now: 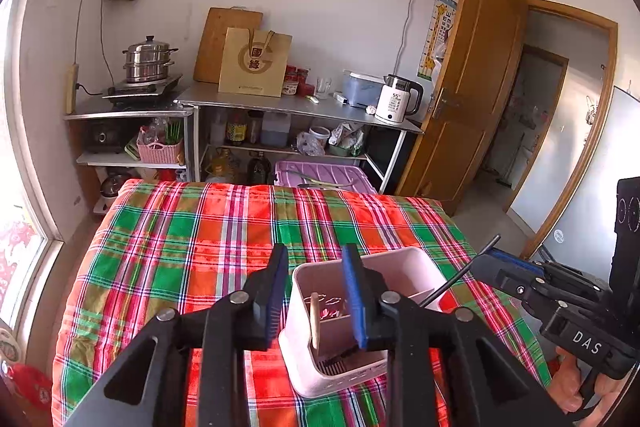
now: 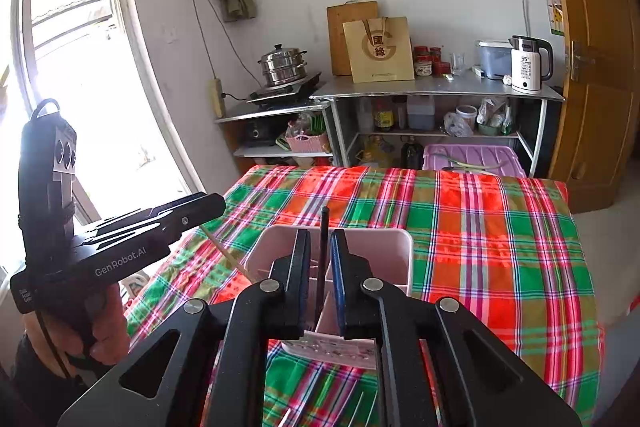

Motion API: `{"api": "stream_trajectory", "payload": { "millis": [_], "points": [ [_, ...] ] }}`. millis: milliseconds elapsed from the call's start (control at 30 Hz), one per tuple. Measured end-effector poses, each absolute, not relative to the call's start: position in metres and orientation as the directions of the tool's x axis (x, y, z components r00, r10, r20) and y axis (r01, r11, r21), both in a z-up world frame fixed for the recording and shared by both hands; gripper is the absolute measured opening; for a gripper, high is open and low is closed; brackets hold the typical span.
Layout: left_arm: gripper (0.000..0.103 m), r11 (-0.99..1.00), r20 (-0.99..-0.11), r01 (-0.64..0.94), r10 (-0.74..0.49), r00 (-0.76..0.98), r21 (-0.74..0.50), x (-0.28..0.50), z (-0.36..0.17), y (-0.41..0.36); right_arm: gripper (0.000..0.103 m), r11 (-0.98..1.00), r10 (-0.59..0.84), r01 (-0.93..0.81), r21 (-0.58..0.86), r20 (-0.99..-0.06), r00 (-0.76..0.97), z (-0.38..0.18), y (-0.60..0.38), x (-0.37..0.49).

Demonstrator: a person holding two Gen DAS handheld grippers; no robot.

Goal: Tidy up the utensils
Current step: 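Lift the wooden chopstick and drop it into the pink basket with left gripper, then return the left gripper to the chopstick row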

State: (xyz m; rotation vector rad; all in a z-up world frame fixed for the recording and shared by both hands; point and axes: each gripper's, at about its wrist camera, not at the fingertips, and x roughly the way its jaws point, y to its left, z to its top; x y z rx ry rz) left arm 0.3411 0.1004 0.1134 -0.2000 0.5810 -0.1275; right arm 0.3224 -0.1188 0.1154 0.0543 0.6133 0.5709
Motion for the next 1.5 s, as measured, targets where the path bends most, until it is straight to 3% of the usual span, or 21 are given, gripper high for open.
{"api": "stream_trajectory", "payload": {
  "millis": [300, 667, 1100, 1500],
  "points": [
    [0.033, 0.978, -0.469, 0.053, -0.143, 0.872, -0.201, 0.272, 0.144, 0.094, 0.019, 0.854, 0.51, -0.484, 0.189, -0.484, 0.711, 0.121, -0.146, 0.278],
    [0.033, 0.968, -0.45, 0.1, -0.198, 0.871, -0.232, 0.199, 0.123, 0.064, 0.026, 0.863, 0.5, -0.46, 0.206, -0.472, 0.726, 0.107, -0.174, 0.237],
    [0.033, 0.955, -0.566, 0.114, -0.255, 0.784, -0.272, 0.157, 0.027, 0.045, 0.026, 0.884, 0.466, -0.4, 0.242, -0.535, 0.705, 0.049, -0.204, 0.189],
    [0.032, 0.954, -0.624, 0.113, -0.268, 0.734, -0.277, 0.175, 0.011, 0.038, 0.026, 0.883, 0.463, -0.403, 0.24, -0.584, 0.667, 0.019, -0.2, 0.189]
  ]
}}
